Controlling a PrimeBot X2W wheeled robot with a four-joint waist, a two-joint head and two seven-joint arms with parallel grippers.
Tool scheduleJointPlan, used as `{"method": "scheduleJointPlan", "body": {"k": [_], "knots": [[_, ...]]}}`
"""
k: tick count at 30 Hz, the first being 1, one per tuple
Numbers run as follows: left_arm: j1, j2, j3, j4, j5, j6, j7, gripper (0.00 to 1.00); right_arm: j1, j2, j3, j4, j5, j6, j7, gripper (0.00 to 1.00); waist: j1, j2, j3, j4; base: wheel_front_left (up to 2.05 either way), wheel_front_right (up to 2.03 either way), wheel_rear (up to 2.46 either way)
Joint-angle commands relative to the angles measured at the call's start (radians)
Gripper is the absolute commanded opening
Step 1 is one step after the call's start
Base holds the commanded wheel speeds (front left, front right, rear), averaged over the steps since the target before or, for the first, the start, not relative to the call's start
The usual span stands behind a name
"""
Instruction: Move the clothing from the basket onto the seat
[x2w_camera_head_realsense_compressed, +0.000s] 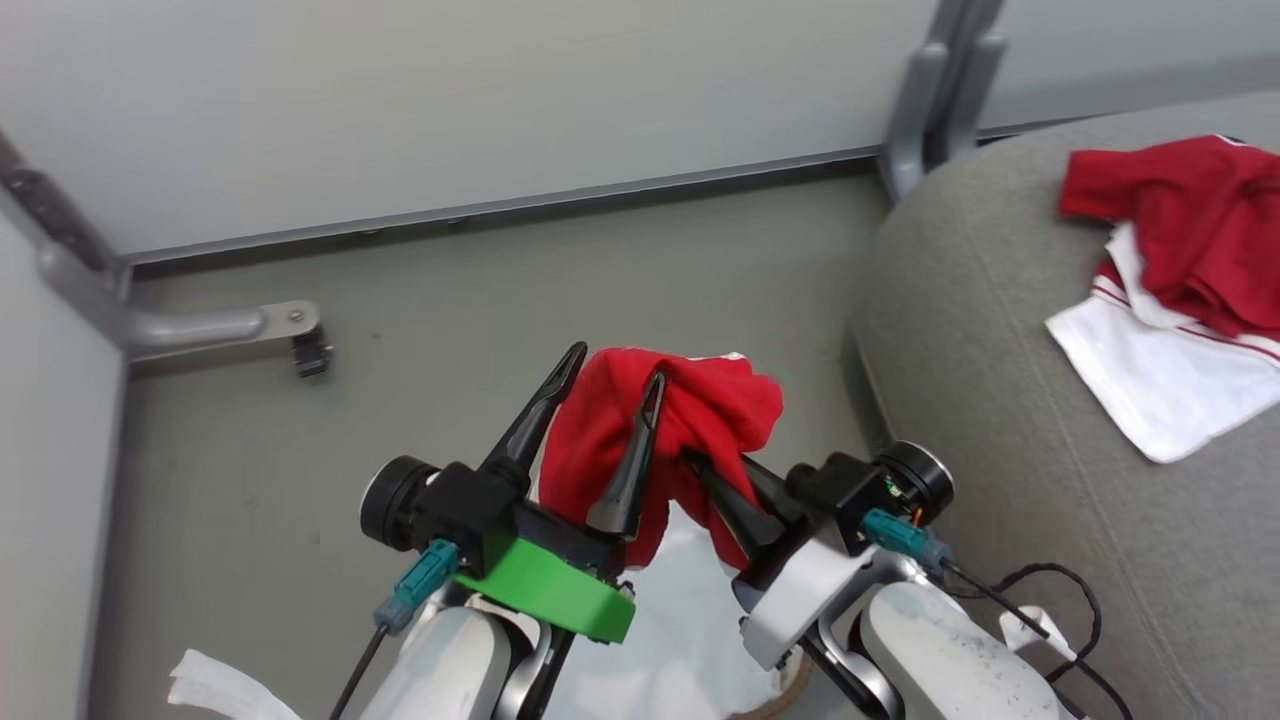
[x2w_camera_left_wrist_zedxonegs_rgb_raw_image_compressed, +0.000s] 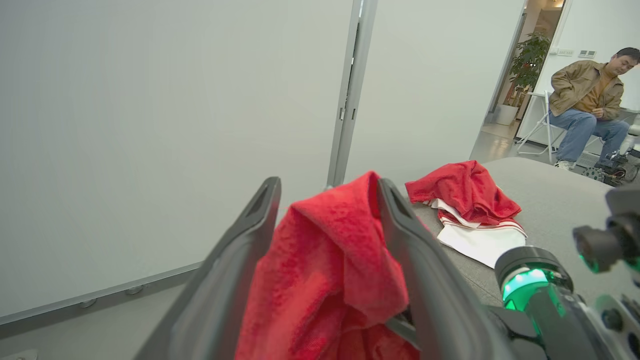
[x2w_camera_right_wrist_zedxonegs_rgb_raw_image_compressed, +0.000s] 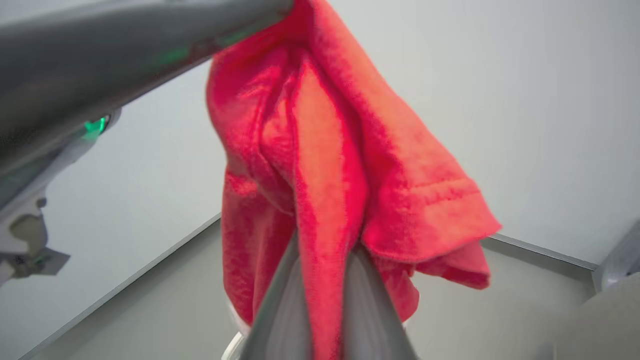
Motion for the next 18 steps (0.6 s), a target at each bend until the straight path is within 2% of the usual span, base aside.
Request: {"method": "scheduleJointPlan", "body": {"k": [1,8,13,18], "knots": [[-0.01,0.002,0.004,0.006,0.005,0.0,0.001,1.0,0.016,-0.003,-0.013,-0.008,0.005,-0.001,-0.002,0.0,0.0,0.0,0.023,-0.126,0.0,0.0,0.0],[-0.034,0.002,0.016,0.032,0.035,-0.007,0.001,1.0,0.061,-0.001,-0.083,-0.04,0.014,-0.001,-0.002,0.0,0.0,0.0,0.056,-0.332,0.0,0.0,0.0],[-0.043,0.003,0.018,0.044,0.041,-0.009,0.001,1.0,0.089,0.002,-0.122,-0.055,0.01,-0.001,-0.002,0.0,0.0,0.0,0.065,-0.425,0.0,0.0,0.0],[-0.048,0.003,0.015,0.053,0.041,-0.01,0.001,1.0,0.102,0.004,-0.157,-0.066,0.004,-0.001,-0.002,0.0,0.0,0.0,0.076,-0.486,0.0,0.0,0.0]]}}
